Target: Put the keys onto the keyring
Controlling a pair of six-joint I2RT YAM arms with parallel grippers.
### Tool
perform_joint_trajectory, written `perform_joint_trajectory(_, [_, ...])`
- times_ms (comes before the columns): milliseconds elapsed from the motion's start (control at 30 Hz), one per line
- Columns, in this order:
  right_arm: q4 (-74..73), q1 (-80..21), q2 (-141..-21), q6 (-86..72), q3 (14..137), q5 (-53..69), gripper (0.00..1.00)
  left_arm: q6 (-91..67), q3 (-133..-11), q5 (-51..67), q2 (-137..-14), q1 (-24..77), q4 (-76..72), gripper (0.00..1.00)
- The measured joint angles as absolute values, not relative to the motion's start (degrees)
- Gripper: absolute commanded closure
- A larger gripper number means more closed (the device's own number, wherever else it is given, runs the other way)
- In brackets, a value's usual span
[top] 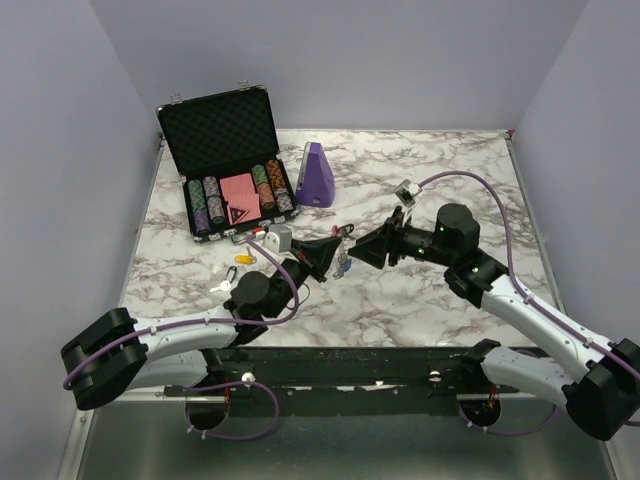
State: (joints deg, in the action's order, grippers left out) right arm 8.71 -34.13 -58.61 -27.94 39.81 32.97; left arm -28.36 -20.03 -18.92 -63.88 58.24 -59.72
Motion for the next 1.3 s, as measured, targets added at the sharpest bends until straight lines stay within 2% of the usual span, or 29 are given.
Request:
perform_joint_trajectory(200, [2.3,-34.1,-58.1,-9.0,46.2,34.6,0.35,-24.5,-21.5,-15.9,-64.0,58.2,-57.6,1.00])
perform_joint_trajectory(400, [-7.9,-34.1,-55.4,17.9,50.5,42.7,0.34,-18.5,-20.6,-5.8,-63.2,56.9,-55.9,1.00])
perform_joint_trajectory(567, [-13.9,-34.1,-55.9,30.2,50.3,46.8,0.33,-13.9,-18.8,3.7,-59.8,54.4,-53.7,1.00])
perform_joint_trajectory(967, [-13.2,-34.1,-58.1,28.7,49.2,51.2,0.31,-8.8,-18.3,21.8,-56.3,49.5,-50.5,1.00])
perform_joint_trajectory(1300, [-11.7,-34.1,-58.8,25.4,48.5,54.1,0.46,-8.5,-18.6,27.7,-58.5,49.0,-50.5,1.00])
